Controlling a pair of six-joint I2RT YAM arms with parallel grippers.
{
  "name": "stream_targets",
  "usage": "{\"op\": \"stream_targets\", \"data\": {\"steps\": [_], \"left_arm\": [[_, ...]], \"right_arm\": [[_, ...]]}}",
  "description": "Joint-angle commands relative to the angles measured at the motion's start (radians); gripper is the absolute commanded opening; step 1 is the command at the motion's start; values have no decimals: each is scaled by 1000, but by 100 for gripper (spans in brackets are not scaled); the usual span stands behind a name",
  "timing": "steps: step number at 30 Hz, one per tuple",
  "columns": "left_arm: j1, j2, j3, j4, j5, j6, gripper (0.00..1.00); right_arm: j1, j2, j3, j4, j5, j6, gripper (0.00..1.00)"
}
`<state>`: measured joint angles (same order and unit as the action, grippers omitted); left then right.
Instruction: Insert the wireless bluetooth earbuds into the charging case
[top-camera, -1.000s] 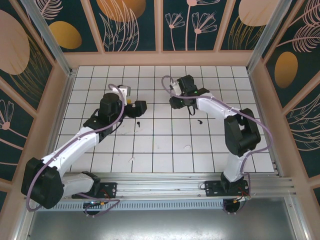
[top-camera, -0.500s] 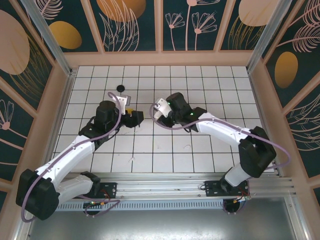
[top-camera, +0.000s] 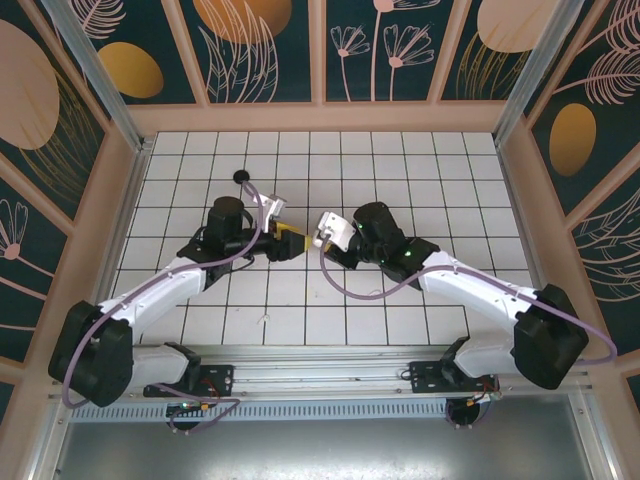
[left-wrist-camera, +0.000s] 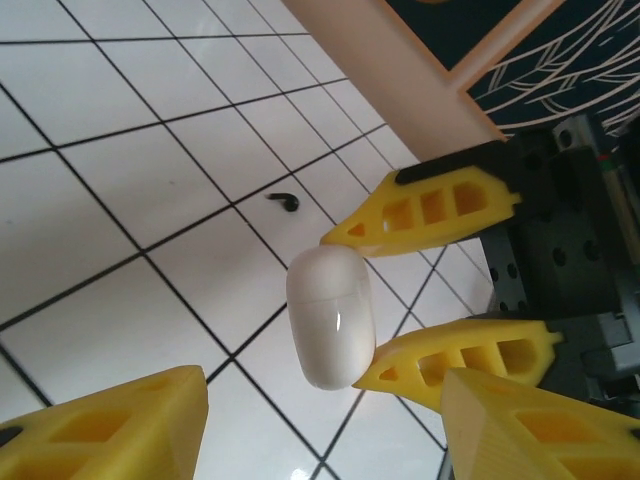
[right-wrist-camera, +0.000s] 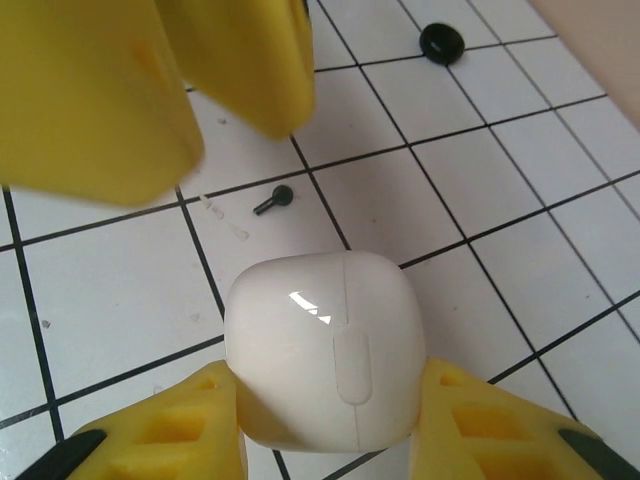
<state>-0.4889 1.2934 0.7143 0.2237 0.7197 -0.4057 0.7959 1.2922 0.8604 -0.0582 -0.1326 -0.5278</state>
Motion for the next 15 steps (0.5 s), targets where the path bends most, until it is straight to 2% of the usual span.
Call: {"op": "stream_targets", "data": {"steps": [1, 7, 11, 13, 15], "left_arm": [[-22, 32, 24, 122, 91, -63, 61], [-46, 87, 30, 173, 111, -105, 55], [-51, 114, 33, 188, 116, -122, 48], [-51, 124, 39, 190, 119, -129, 40], [-51, 130, 47, 183, 106, -133, 24]], "right_arm": [[14, -36, -9, 49, -14, -35, 34], [29, -42, -14, 36, 7, -36, 34], [34, -53, -18, 32, 13, -41, 34], [34, -60, -23, 32, 14, -43, 35], [34, -66, -27, 35, 20, -41, 35]]}}
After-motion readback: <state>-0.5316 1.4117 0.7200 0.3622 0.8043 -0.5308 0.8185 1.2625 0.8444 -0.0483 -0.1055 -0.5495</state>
